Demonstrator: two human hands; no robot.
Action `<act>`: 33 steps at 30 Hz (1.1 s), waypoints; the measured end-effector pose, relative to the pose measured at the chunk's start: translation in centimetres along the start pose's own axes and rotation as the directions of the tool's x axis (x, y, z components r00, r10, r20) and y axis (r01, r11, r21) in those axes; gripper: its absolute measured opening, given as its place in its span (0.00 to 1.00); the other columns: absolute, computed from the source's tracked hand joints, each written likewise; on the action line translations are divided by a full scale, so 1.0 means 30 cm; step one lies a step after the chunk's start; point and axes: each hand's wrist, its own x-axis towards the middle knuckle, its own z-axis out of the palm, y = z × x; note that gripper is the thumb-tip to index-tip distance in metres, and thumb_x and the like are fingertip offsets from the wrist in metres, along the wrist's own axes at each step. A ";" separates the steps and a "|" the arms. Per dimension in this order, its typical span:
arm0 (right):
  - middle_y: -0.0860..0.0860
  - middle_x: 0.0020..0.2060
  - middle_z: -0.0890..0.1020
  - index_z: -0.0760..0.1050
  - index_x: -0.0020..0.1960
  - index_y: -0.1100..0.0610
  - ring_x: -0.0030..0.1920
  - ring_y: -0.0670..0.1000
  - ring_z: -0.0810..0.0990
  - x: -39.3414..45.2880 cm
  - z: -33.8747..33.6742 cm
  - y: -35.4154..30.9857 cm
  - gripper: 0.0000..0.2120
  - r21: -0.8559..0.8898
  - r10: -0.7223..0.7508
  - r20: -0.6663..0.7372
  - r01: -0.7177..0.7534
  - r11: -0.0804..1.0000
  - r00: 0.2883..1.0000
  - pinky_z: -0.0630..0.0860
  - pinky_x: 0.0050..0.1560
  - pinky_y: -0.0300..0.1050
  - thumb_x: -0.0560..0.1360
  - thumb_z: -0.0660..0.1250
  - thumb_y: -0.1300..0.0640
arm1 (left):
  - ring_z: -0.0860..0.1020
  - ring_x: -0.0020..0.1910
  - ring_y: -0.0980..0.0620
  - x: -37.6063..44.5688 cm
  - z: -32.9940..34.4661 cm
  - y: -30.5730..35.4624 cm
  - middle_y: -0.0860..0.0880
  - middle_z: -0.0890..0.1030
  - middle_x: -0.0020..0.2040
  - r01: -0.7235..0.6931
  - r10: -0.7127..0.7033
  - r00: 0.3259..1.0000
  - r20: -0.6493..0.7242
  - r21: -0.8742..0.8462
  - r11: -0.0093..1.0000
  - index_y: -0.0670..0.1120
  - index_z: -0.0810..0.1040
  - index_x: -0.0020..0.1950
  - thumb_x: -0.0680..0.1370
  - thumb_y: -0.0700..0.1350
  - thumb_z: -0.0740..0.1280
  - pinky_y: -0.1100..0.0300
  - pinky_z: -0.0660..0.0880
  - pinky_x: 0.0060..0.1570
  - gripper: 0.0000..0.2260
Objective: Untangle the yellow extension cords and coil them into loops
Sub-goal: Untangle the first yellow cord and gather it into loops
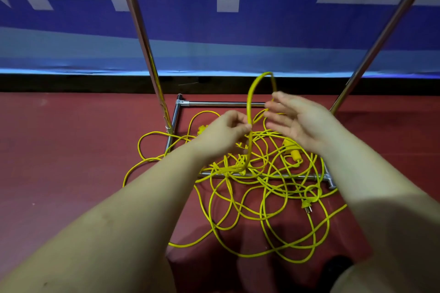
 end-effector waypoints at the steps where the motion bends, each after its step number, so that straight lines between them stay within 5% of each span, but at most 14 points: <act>1: 0.54 0.52 0.80 0.73 0.57 0.54 0.50 0.51 0.80 -0.006 0.001 0.015 0.10 -0.114 0.038 0.047 -0.033 0.993 0.998 0.77 0.54 0.49 0.77 0.62 0.55 | 0.74 0.33 0.56 0.000 -0.007 0.014 0.49 0.71 0.38 0.005 -0.008 0.999 -0.032 -0.096 0.995 0.46 0.68 0.45 0.80 0.38 0.59 0.56 0.79 0.37 0.06; 5: 0.47 0.47 0.82 0.75 0.55 0.52 0.51 0.46 0.79 -0.037 0.035 0.077 0.10 -0.403 0.182 0.245 -0.071 0.912 0.952 0.70 0.60 0.47 0.74 0.65 0.54 | 0.75 0.33 0.54 0.008 -0.042 0.049 0.47 0.73 0.36 0.017 -0.073 0.991 -0.115 -0.426 0.904 0.44 0.69 0.42 0.81 0.39 0.58 0.61 0.79 0.30 0.08; 10: 0.48 0.39 0.82 0.74 0.49 0.55 0.42 0.44 0.82 -0.049 0.048 0.089 0.03 -0.421 0.206 0.362 -0.038 0.906 0.909 0.78 0.48 0.41 0.77 0.62 0.61 | 0.78 0.29 0.56 0.010 -0.073 0.060 0.50 0.75 0.31 -0.017 -0.105 0.978 -0.178 -0.577 0.817 0.43 0.71 0.42 0.80 0.38 0.59 0.61 0.80 0.33 0.08; 14: 0.47 0.34 0.81 0.74 0.48 0.55 0.36 0.45 0.82 -0.047 0.042 0.038 0.06 -0.239 0.077 0.335 0.005 0.971 0.939 0.81 0.37 0.43 0.77 0.60 0.63 | 0.79 0.40 0.52 0.007 -0.075 0.039 0.49 0.78 0.42 0.030 -0.073 0.987 -0.141 -0.289 0.957 0.46 0.73 0.48 0.80 0.42 0.61 0.55 0.78 0.47 0.03; 18: 0.47 0.31 0.79 0.73 0.48 0.56 0.31 0.43 0.81 -0.030 0.009 -0.018 0.07 0.034 -0.025 0.199 0.019 0.999 0.980 0.79 0.28 0.40 0.79 0.57 0.62 | 0.76 0.45 0.52 -0.016 -0.051 -0.011 0.50 0.79 0.44 0.134 -0.142 0.986 0.088 0.095 0.986 0.47 0.76 0.49 0.79 0.49 0.63 0.54 0.73 0.54 0.07; 22: 0.45 0.27 0.80 0.72 0.47 0.57 0.30 0.43 0.81 -0.006 -0.022 -0.039 0.07 0.188 -0.063 0.040 0.054 0.981 0.997 0.78 0.26 0.39 0.80 0.56 0.61 | 0.75 0.41 0.53 -0.025 -0.032 -0.015 0.48 0.78 0.41 0.073 -0.102 0.984 0.144 0.197 0.978 0.48 0.76 0.43 0.78 0.48 0.66 0.58 0.73 0.48 0.06; 25: 0.49 0.33 0.81 0.72 0.48 0.56 0.34 0.46 0.83 0.004 -0.030 -0.036 0.05 0.238 -0.067 -0.027 0.071 0.969 0.997 0.80 0.30 0.40 0.79 0.58 0.58 | 0.79 0.37 0.54 -0.024 -0.027 0.001 0.49 0.79 0.38 0.047 -0.057 0.991 0.121 0.087 0.995 0.46 0.73 0.43 0.79 0.40 0.63 0.58 0.76 0.45 0.05; 30: 0.52 0.50 0.80 0.73 0.54 0.51 0.52 0.51 0.80 -0.014 -0.018 0.029 0.07 -0.355 0.098 0.187 -0.025 0.935 0.977 0.78 0.51 0.49 0.76 0.63 0.54 | 0.81 0.34 0.55 -0.009 -0.046 0.028 0.48 0.79 0.37 0.036 -0.053 0.996 -0.067 -0.227 0.973 0.44 0.72 0.44 0.80 0.40 0.60 0.60 0.79 0.36 0.06; 33: 0.47 0.46 0.80 0.73 0.53 0.50 0.51 0.46 0.80 -0.038 0.006 0.076 0.07 -0.533 0.207 0.327 -0.001 0.846 0.922 0.74 0.55 0.46 0.76 0.64 0.58 | 0.82 0.33 0.54 -0.001 -0.065 0.040 0.47 0.78 0.38 0.005 -0.079 0.985 -0.152 -0.435 0.900 0.43 0.72 0.44 0.81 0.40 0.59 0.61 0.80 0.33 0.06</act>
